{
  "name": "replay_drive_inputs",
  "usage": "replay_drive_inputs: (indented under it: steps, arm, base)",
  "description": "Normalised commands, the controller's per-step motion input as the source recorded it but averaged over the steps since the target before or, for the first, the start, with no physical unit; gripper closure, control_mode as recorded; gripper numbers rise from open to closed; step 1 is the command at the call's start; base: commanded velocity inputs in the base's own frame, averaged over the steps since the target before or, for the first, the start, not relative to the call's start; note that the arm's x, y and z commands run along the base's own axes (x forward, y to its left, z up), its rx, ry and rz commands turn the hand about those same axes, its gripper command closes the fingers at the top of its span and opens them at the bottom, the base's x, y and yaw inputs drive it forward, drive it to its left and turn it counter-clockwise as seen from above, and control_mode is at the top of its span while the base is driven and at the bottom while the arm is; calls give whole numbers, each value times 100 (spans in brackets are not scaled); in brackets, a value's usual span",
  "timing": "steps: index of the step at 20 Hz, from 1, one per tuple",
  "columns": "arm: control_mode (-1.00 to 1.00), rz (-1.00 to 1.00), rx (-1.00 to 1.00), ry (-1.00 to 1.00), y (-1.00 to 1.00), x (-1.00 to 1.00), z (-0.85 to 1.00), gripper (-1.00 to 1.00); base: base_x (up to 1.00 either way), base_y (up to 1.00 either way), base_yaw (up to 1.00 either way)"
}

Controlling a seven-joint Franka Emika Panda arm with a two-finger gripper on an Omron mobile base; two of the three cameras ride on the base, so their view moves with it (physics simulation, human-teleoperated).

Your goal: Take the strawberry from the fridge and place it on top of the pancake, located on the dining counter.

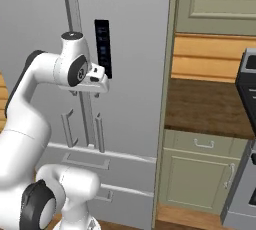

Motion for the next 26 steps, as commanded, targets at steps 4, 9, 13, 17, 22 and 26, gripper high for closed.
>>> replay_drive_inputs:
  steps: [4,9,13,17,22,26]
  arm:
    - [100,0,0,0,0,0,0,-100]
    - [100,0,0,0,0,0,0,-100]
    - [100,0,0,0,0,0,0,-100]
    - [100,0,0,0,0,0,0,-100]
    - [100,0,0,0,0,0,0,-100]
    - [100,0,0,0,0,0,0,-100]
  base:
    - [-16,23,0]
    - [-28,19,0]
    - [-48,9,0]
    - [-8,26,0]
    - [-15,36,0]
    - [-14,10,0]
